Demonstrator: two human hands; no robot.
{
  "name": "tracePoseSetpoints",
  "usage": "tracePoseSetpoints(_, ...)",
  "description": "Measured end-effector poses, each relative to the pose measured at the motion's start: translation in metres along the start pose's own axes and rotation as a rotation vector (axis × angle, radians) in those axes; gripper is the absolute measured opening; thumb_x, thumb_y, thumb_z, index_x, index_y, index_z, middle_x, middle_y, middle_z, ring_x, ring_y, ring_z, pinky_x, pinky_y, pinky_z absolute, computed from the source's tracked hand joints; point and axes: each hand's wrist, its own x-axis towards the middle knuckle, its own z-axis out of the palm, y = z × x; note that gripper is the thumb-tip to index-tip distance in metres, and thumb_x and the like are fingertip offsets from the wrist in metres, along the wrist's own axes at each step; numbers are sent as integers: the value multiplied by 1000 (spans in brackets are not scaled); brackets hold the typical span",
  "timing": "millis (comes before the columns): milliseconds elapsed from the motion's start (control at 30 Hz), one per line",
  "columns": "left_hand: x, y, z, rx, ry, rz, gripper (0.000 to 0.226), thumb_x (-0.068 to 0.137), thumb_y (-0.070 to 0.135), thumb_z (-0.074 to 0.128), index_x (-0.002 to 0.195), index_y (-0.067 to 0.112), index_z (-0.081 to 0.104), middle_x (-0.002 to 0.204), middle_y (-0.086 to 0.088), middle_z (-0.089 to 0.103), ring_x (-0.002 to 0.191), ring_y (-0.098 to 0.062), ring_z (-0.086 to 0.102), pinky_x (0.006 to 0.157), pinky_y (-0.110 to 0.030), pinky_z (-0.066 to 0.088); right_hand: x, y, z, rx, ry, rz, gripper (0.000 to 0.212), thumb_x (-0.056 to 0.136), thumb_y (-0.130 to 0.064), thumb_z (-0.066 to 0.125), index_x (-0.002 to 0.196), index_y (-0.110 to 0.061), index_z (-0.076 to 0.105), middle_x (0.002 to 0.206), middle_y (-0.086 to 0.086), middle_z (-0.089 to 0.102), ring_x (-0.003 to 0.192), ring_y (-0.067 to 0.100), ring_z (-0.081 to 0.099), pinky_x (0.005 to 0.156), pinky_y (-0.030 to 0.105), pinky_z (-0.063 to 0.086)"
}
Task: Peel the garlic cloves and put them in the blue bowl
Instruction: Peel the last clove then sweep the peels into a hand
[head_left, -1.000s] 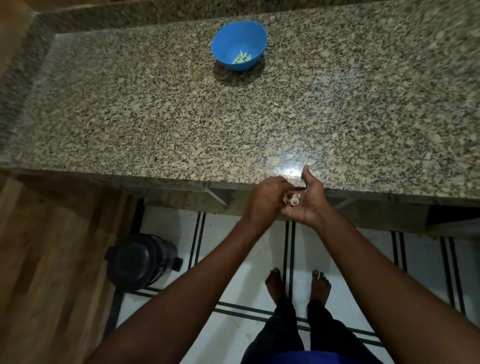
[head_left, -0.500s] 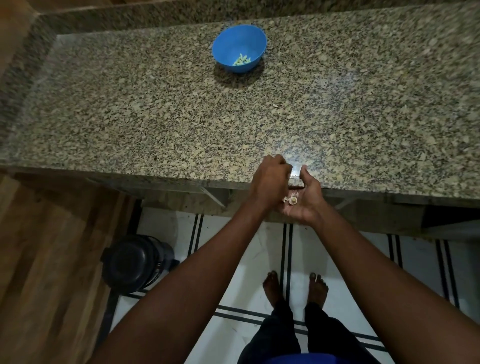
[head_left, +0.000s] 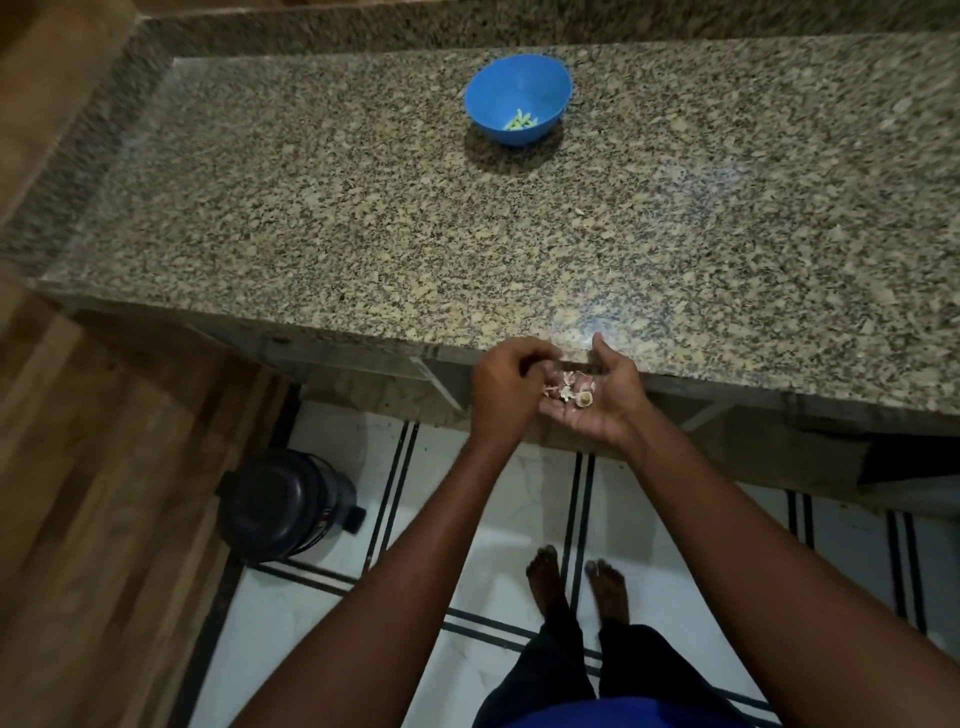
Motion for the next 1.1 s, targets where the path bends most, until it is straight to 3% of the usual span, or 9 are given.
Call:
tracePoseSetpoints(67, -8, -4, -16, -113, 62, -98, 19, 88, 1, 64, 96, 12, 78, 89, 1, 77, 85, -12, 73, 78, -31, 59, -1, 5, 10, -56, 2, 18, 54, 105, -41, 40, 106, 10, 59, 88, 25, 73, 78, 38, 74, 72, 55, 61)
tracePoseSetpoints(133, -20, -6, -33, -186, 129, -153, 19, 91, 1, 65, 97, 12, 78, 89, -1, 78, 82, -10, 72, 72, -28, 57, 1, 13, 21, -111, -9, 67, 45, 105, -27, 38, 113, 12, 59, 97, 28, 73, 85, 41, 74, 79, 55, 59)
tracePoseSetpoints(233, -41, -11, -61, -298, 254, -222, 23, 92, 0, 65, 94, 18, 78, 87, -2, 78, 81, -15, 73, 74, -29, 59, 2, 34, 38, -160, -55, 182, 47, 103, -17, 34, 109, 21, 61, 111, 35, 67, 94, 45, 72, 85, 53, 57)
tracePoseSetpoints(333, -61, -24, -94, -372, 374, -273, 23, 92, -2, 65, 94, 17, 78, 87, -7, 77, 81, -21, 73, 79, -36, 61, 4, 60, 57, -215, -123, 284, 50, 102, -15, 30, 110, 25, 59, 123, 38, 61, 104, 46, 67, 89, 54, 55)
tracePoseSetpoints(500, -97, -49, -159, -492, 570, -367, 22, 93, -4, 63, 94, 14, 76, 85, -5, 76, 81, -15, 71, 79, -26, 59, 17, 116, 99, -358, -165, 412, 47, 100, -13, 30, 115, 23, 57, 126, 39, 58, 111, 48, 61, 97, 51, 52)
tracePoseSetpoints(667, -126, -93, -229, -650, 716, -470, 18, 94, -5, 62, 94, 9, 74, 87, -8, 74, 78, -13, 70, 70, -17, 55, 43, 191, 148, -497, -173, 515, 46, 102, -12, 31, 107, 23, 60, 113, 38, 65, 97, 50, 68, 82, 54, 57)
tracePoseSetpoints(767, -143, -129, -274, -710, 765, -507, 16, 95, -5, 61, 99, 5, 73, 89, -11, 73, 78, -13, 70, 70, -18, 56, 63, 243, 179, -554, -173, 574, 47, 102, -11, 30, 102, 23, 61, 109, 38, 66, 106, 48, 61, 81, 54, 55)
tracePoseSetpoints(900, -161, -184, -345, -800, 803, -554, 17, 96, -5, 60, 96, 5, 73, 86, -9, 73, 78, -13, 70, 76, -20, 59, 101, 322, 220, -622, -159, 629, 43, 95, -9, 35, 97, 23, 66, 109, 36, 67, 104, 47, 63, 84, 54, 54)
tracePoseSetpoints(1100, -186, -258, -425, -915, 837, -586, 16, 96, -6, 59, 106, -3, 71, 89, -11, 73, 79, -13, 70, 73, -20, 59, 156, 421, 261, -689, -115, 670, 45, 102, -14, 30, 116, 17, 60, 119, 33, 66, 105, 44, 68, 88, 51, 56)
